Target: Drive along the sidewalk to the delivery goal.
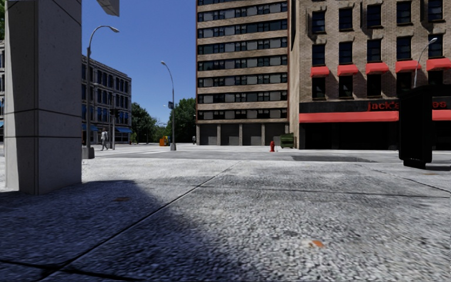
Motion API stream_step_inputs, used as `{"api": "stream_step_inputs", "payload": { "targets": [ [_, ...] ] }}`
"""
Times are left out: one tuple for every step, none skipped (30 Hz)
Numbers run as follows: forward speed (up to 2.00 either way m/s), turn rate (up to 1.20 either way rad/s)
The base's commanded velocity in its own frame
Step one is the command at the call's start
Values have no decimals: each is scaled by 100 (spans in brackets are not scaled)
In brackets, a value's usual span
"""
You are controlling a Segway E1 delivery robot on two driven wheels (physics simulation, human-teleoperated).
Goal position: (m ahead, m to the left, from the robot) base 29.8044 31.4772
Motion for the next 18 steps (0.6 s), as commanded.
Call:
{"api": "stream_step_inputs", "payload": {
  "targets": [
    [200, 21],
    [200, 21],
    [200, 24],
    [200, 26],
    [200, 30],
    [200, 35],
    [200, 37],
    [200, 37],
    [200, 37],
    [200, 37],
    [200, 37],
    [200, 37],
    [200, 38],
    [200, 40],
    [200, 40],
    [200, 40],
    [200, 41],
    [200, 41]
  ]
}}
